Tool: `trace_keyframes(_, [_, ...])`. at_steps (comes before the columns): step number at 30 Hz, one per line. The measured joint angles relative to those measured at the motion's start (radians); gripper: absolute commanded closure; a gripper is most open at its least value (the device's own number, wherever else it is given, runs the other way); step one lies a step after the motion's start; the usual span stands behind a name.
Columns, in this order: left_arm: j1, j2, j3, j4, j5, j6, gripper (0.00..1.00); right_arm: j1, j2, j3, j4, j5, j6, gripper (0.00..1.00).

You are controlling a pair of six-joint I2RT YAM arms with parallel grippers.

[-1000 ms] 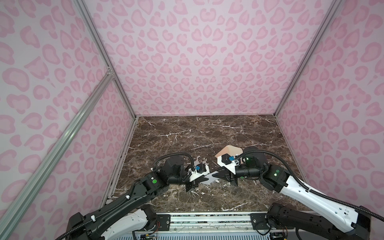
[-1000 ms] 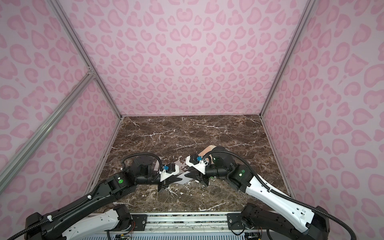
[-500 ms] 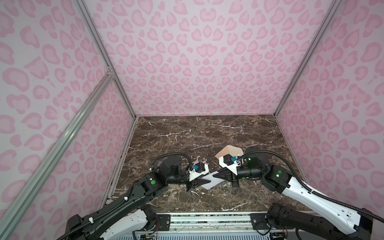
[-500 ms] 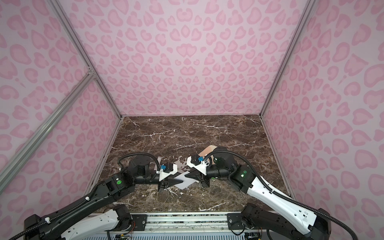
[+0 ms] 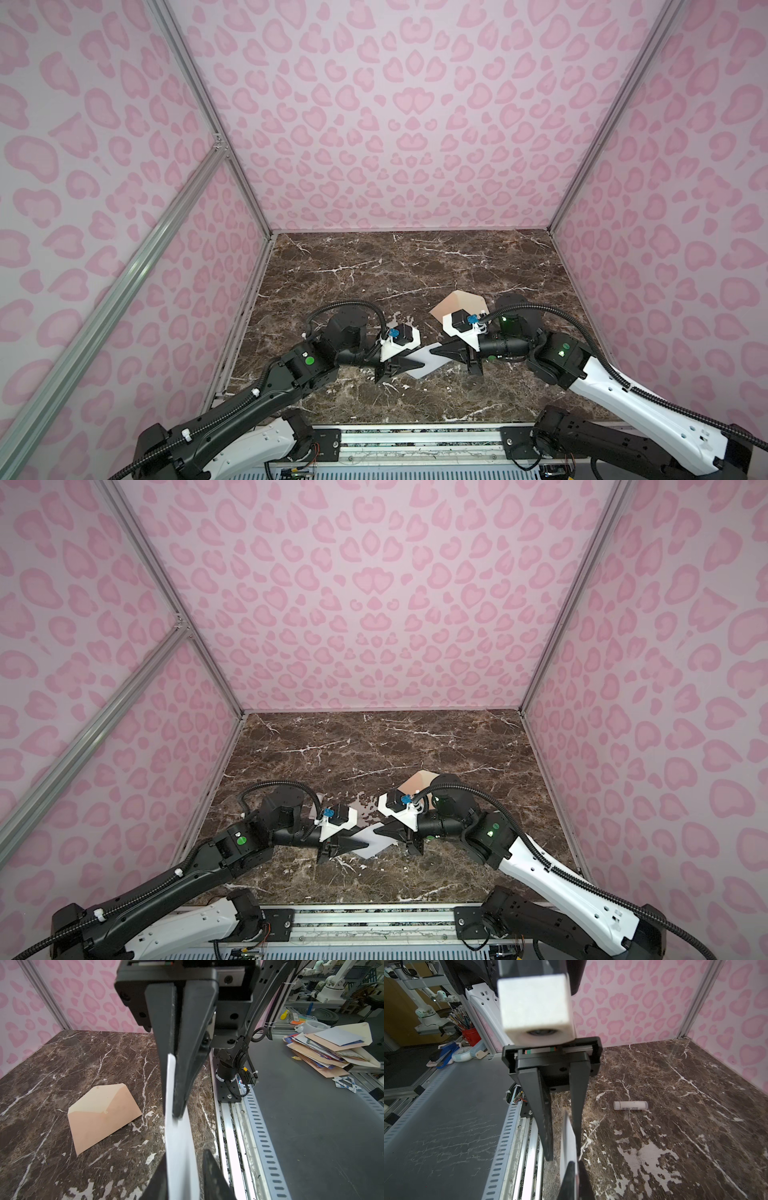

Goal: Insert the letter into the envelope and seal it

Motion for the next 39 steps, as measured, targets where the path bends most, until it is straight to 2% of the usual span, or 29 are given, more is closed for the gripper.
trace_keyframes(2, [0.003, -0.004, -0.011, -0.008, 0.000, -0.002, 0.95, -0.002, -0.004, 0.000, 0.000, 0.002, -0.002, 1.00])
trace_keyframes(3, [0.005, -0.005, -0.016, -0.008, 0.000, -0.003, 0.96, -0.003, -0.005, 0.000, 0.000, 0.002, -0.002, 1.00])
trace_keyframes(6, [0.009, -0.006, -0.021, -0.010, 0.004, -0.010, 0.95, -0.008, -0.006, -0.001, -0.001, 0.002, -0.008, 1.00])
trace_keyframes(7, [0.010, -0.006, -0.021, -0.010, 0.003, -0.011, 0.90, -0.008, -0.006, -0.001, -0.001, 0.002, -0.009, 1.00])
trace_keyframes(9, [0.010, -0.006, -0.022, -0.012, 0.003, -0.011, 0.85, -0.010, -0.008, -0.001, 0.000, 0.006, -0.010, 1.00])
trace_keyframes(16, [0.011, -0.012, -0.026, -0.036, -0.001, -0.011, 0.96, -0.018, -0.019, -0.003, 0.000, 0.010, -0.011, 1.00])
trace_keyframes(22, [0.012, -0.005, -0.026, -0.037, -0.001, -0.020, 0.96, -0.026, -0.021, -0.006, -0.004, 0.010, -0.010, 1.00])
trace_keyframes(23, [0.012, -0.004, -0.026, -0.037, -0.004, -0.028, 0.96, -0.026, -0.021, -0.008, -0.003, 0.010, -0.011, 0.96])
trace_keyframes(25, [0.016, -0.004, -0.026, -0.037, -0.020, -0.042, 0.96, -0.027, -0.021, -0.015, 0.006, 0.014, -0.003, 0.67])
trace_keyframes(27, [0.021, -0.007, -0.028, -0.034, -0.048, -0.069, 0.96, -0.027, -0.023, -0.025, 0.010, 0.026, 0.002, 0.52])
trace_keyframes(28, [0.025, -0.008, -0.028, -0.033, -0.072, -0.080, 0.97, -0.027, -0.028, -0.031, 0.011, 0.038, 0.002, 0.48])
trace_keyframes(33, [0.082, 0.012, -0.009, -0.035, -0.178, -0.179, 0.97, -0.028, -0.067, -0.065, 0.048, 0.086, 0.013, 0.37])
trace_keyframes(39, [0.159, 0.045, 0.017, -0.036, -0.254, -0.297, 0.97, -0.032, -0.111, -0.112, 0.103, 0.176, 0.031, 0.35])
